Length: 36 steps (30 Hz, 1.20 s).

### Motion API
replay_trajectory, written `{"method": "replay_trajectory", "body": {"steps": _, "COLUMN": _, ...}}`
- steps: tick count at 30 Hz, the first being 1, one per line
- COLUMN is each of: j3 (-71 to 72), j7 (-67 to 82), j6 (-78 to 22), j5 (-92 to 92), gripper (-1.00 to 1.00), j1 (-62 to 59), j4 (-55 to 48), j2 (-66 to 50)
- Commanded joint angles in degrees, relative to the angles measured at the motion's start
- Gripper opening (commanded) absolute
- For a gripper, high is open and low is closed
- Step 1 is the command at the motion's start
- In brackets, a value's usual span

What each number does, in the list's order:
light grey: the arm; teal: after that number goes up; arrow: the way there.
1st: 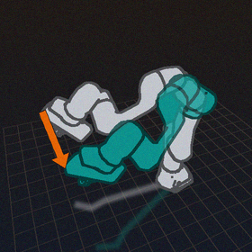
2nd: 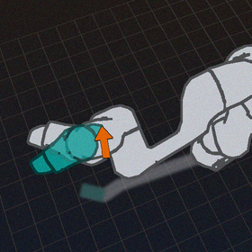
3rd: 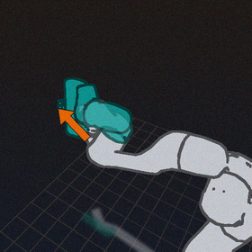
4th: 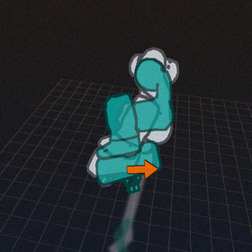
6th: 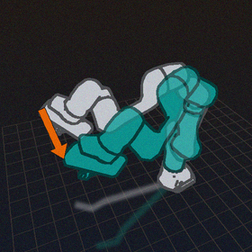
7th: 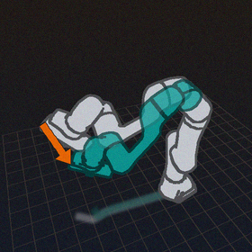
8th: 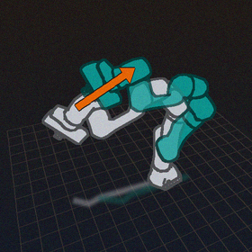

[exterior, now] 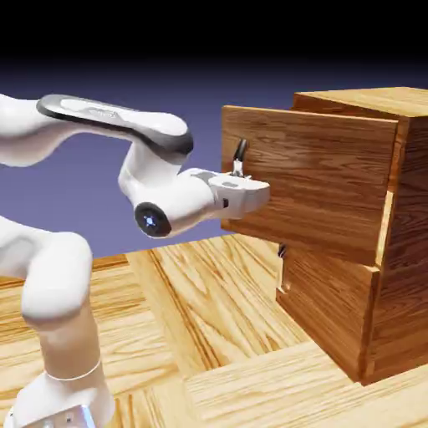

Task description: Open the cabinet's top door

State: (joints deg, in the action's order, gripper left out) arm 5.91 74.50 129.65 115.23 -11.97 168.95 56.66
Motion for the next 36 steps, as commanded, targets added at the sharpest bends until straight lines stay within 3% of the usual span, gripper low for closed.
{"method": "replay_trajectory", "body": {"steps": 1, "j3": -1.58, "j7": -0.67, "j6": -1.35, "j5": -2.46, "gripper": -1.00, "j1": -0.25, "j4": 0.40, "j2": 0.48}}
{"method": "replay_trajectory", "body": {"steps": 15, "j3": -26.72, "j7": -4.32, "j6": -27.02, "j5": -37.35, "gripper": -1.00, "j1": -5.99, "j4": -2.96, "j2": -4.41}}
{"method": "replay_trajectory", "body": {"steps": 25, "j3": -46.24, "j7": 0.87, "j6": -51.73, "j5": -56.57, "gripper": -1.00, "j1": -0.66, "j4": -20.10, "j2": -23.04}}
{"method": "replay_trajectory", "body": {"steps": 36, "j3": -60.88, "j7": 11.45, "j6": -76.37, "j5": -63.01, "gripper": -1.00, "j1": 8.50, "j4": -40.61, "j2": -45.89}}
